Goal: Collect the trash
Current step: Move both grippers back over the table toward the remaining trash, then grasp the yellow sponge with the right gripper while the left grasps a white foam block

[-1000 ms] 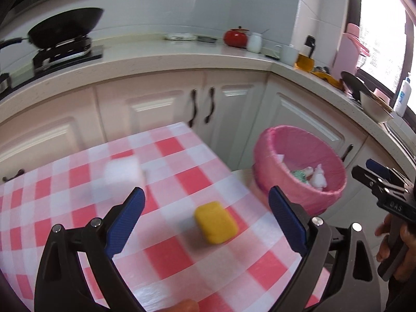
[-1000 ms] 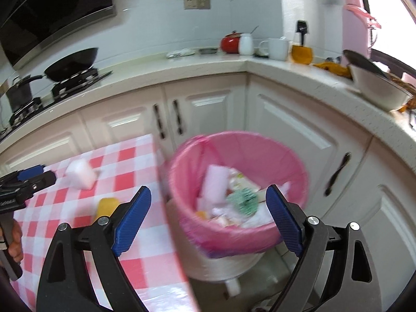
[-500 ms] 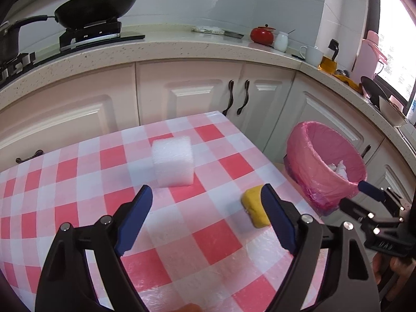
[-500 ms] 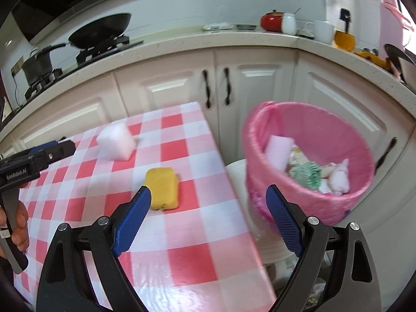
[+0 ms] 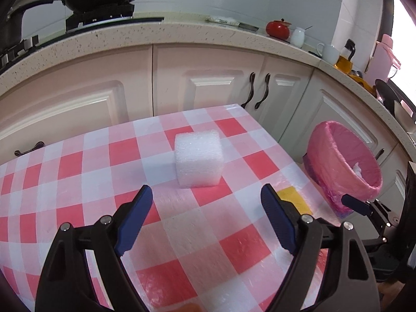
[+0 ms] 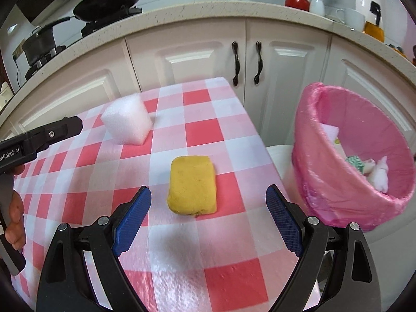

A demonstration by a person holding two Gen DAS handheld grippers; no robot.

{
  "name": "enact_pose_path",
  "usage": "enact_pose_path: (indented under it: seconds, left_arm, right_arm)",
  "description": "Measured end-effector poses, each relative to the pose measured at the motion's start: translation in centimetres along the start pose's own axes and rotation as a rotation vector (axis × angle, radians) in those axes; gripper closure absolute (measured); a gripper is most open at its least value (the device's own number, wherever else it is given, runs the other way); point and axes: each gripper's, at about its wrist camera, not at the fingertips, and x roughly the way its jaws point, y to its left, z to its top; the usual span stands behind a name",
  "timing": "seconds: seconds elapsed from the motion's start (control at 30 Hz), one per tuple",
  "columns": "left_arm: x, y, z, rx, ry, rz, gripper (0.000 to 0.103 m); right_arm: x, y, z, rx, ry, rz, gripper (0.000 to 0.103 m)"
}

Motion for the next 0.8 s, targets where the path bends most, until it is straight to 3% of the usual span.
enact_pose_path:
  seconds: [0.5, 0.73, 0.8]
  left_arm:
    - [6.8, 0.3, 2.3, 0.0, 0.075, 0.011, 0.023]
    - [9.2, 0.2, 2.7, -0.011, 0.11, 0.029, 0.024]
    - [9.7, 0.2, 2.7, -0.009, 0.122, 0.034, 0.033]
  right_arm:
    - [5.1, 1.0, 1.0, -0.02, 0.065, -0.015, 0.019]
    - [6.2, 1.2, 0.9, -0.029, 0.085, -0.014, 0.027]
    - [6.4, 1.1, 0.8, -0.028, 0.088, -0.013, 0.031]
